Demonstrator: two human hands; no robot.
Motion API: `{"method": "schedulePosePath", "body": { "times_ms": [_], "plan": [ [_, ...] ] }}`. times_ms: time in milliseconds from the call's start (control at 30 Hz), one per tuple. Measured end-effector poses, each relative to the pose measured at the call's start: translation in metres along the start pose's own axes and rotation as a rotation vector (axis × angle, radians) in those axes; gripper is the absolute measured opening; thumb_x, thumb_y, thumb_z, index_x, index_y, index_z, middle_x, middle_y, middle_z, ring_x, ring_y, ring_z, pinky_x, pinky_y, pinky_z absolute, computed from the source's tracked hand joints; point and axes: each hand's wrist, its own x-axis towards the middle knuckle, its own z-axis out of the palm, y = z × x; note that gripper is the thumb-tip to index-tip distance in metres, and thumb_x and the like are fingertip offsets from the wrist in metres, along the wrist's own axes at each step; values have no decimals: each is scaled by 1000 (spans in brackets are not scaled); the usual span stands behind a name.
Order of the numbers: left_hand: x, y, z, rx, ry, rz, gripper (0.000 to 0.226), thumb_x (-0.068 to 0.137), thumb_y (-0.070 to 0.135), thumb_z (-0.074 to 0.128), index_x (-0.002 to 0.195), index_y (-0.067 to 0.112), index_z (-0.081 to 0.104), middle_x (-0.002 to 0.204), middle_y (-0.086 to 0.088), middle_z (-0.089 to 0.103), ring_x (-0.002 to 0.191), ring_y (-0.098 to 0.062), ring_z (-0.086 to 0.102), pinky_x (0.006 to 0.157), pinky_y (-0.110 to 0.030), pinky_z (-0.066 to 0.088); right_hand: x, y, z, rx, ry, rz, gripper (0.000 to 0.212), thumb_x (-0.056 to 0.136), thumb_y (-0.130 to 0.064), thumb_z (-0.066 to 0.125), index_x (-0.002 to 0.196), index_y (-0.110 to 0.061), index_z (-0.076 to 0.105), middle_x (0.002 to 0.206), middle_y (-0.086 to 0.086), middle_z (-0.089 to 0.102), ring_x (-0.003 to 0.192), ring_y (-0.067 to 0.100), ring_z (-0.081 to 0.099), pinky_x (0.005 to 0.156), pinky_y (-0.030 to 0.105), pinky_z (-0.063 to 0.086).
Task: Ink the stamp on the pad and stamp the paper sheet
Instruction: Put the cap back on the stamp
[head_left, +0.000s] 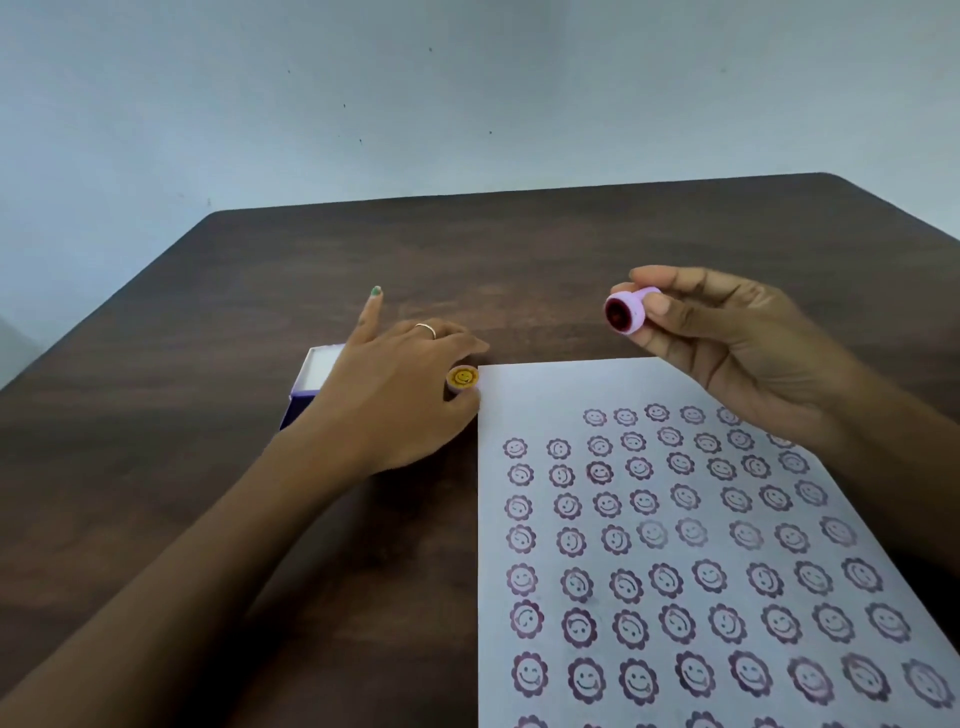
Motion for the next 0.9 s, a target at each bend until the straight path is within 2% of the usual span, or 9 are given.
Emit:
{"method": "schedulePosePath", "body": {
  "times_ms": [200, 400, 500, 533, 600, 667, 700, 800, 900],
  "plan": [
    [0, -2, -2, -2, -16, -6, 34, 92, 40, 45, 125, 37, 52, 126, 9, 57, 118, -13, 51, 119, -46, 1, 0, -1, 0, -2, 7, 7, 26, 68, -6, 64, 93, -9, 71, 95, 7, 76, 95, 19, 70, 71, 20, 56],
    [0, -4, 1, -17, 51, -13, 26, 92, 38, 49, 117, 38, 57, 121, 6, 59, 116, -17, 52, 117, -42, 11, -2, -2, 2, 0, 6, 15, 27, 67, -6, 64, 94, -9, 70, 94, 7, 76, 94, 19, 70, 70, 20, 56],
    [2, -3, 5, -54, 142, 16, 24, 92, 38, 51, 114, 35, 59, 115, 4, 62, 109, -15, 55, 115, -42, 19, -3, -2, 3, 15, 21, 21, 27, 68, -7, 64, 94, -8, 70, 93, 7, 76, 93, 18, 70, 69, 20, 56],
    [3, -1, 6, -120, 183, 27, 23, 91, 38, 52, 112, 34, 60, 113, 5, 63, 103, -12, 57, 113, -42, 26, -3, -2, 4, 22, 28, 25, 26, 68, -7, 64, 94, -9, 70, 93, 7, 76, 92, 18, 70, 68, 20, 56],
    [5, 8, 6, -343, 227, 20, 21, 89, 40, 54, 107, 33, 63, 106, 11, 65, 91, -3, 59, 95, -32, 45, -3, -2, 4, 24, 38, 36, 26, 68, -9, 65, 93, -10, 71, 93, 6, 76, 88, 17, 71, 66, 19, 56],
    [5, 18, 5, -596, 242, -8, 18, 86, 40, 57, 102, 35, 63, 99, 19, 64, 86, 2, 60, 76, -15, 49, -3, -2, 4, -16, 44, 39, 26, 67, -12, 67, 92, -12, 72, 89, 4, 76, 78, 12, 71, 61, 17, 55],
    [5, 23, 5, -705, 255, -22, 16, 85, 38, 59, 101, 35, 63, 96, 22, 64, 86, 4, 60, 72, -10, 49, -3, -2, 4, -42, 44, 35, 26, 66, -14, 68, 92, -14, 72, 87, 3, 76, 72, 9, 69, 58, 15, 54],
    [2, 34, 5, -1005, 266, -60, 17, 83, 27, 64, 100, 32, 64, 94, 19, 67, 86, 2, 65, 72, -10, 50, -4, 0, 6, -84, 15, 12, 24, 64, -14, 70, 87, -16, 73, 83, 2, 76, 64, 6, 66, 55, 13, 52],
    [0, 41, 6, -1215, 265, -89, 21, 81, 21, 66, 102, 24, 66, 92, 9, 72, 83, -6, 69, 71, -12, 51, -6, 3, 10, -101, -56, -1, 23, 61, -14, 72, 84, -15, 74, 81, 2, 76, 67, 8, 69, 58, 14, 54]
  ]
}}
